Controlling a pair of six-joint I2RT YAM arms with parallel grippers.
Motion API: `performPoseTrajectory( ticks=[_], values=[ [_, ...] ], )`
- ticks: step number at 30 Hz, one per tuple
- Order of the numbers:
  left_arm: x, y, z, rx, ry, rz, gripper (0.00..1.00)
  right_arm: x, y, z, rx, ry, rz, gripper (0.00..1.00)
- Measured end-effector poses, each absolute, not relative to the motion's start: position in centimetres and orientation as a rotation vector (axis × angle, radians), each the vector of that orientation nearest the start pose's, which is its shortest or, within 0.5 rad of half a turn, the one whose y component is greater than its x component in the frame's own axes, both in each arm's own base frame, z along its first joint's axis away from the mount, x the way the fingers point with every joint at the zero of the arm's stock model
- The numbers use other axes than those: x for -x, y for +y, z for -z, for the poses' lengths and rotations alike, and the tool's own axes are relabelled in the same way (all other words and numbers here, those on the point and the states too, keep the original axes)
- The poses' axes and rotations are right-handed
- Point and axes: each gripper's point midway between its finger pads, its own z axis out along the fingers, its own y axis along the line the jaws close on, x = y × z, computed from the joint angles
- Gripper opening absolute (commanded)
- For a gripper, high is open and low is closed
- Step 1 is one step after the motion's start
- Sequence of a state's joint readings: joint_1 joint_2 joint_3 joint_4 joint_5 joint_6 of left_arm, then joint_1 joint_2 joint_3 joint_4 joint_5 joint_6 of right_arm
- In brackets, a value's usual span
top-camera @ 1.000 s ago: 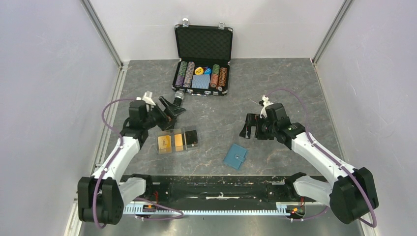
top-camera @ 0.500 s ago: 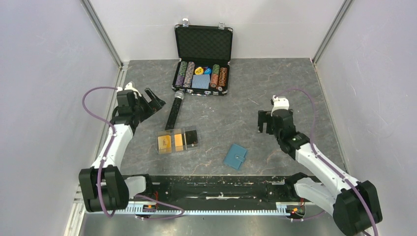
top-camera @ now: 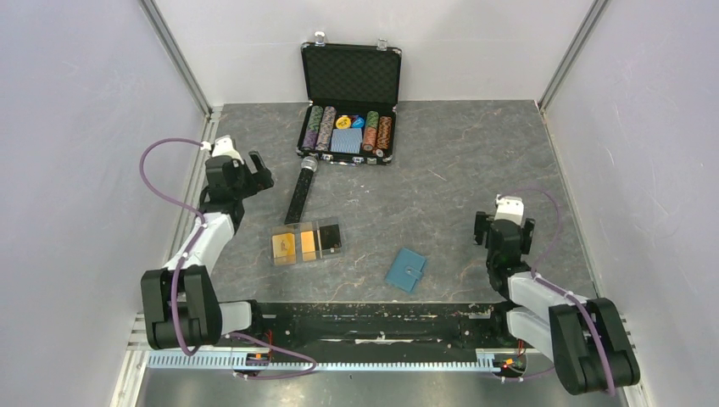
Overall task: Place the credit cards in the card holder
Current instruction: Reset both arms
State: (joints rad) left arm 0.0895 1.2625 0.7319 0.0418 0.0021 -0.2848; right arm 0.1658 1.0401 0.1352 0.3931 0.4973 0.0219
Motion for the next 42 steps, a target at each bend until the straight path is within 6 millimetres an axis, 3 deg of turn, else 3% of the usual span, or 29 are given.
performPoseTrajectory(
  ticks=[3,8,12,14,18,22,25,29,42],
  values=[
    [-38.5,2.2,-12.9,0.317,2.023,0.106,1.00,-26.6,-5.1,-2.5,-0.183,1.995,0.409,0.98],
    [-37.3,1.9,-8.6,0.256,2.006,0.098,1.00,-27.4,-5.7,-3.1,-0.172,1.935,0.411,0.98],
    [-35.7,1.4,-4.7,0.226,2.016,0.113,1.00,-28.6,-5.2,-5.1,-0.148,1.844,0.376,0.98],
    [-35.7,0.7,-4.1,0.182,2.020,0.148,1.00,-29.5,-5.0,-6.6,-0.145,1.776,0.356,0.98],
    [-36.9,-0.3,-5.8,0.090,1.934,0.193,1.00,-30.6,-4.5,-7.7,-0.136,1.706,0.327,0.98],
    [-37.6,-0.4,-7.5,0.067,1.851,0.189,1.00,-31.3,-3.3,-7.1,-0.047,1.707,0.296,0.98],
    [-37.5,-0.7,-7.5,0.072,1.824,0.130,1.00,-31.8,-2.8,-8.5,-0.028,1.650,0.277,0.98],
    [-37.0,-2.6,-6.9,0.014,1.826,0.103,1.00,-32.0,-2.6,-9.4,-0.019,1.614,0.267,0.98],
    [-37.2,-1.5,-7.3,0.047,1.804,0.036,1.00,-32.2,-2.4,-9.9,-0.016,1.596,0.261,0.98]
  ],
)
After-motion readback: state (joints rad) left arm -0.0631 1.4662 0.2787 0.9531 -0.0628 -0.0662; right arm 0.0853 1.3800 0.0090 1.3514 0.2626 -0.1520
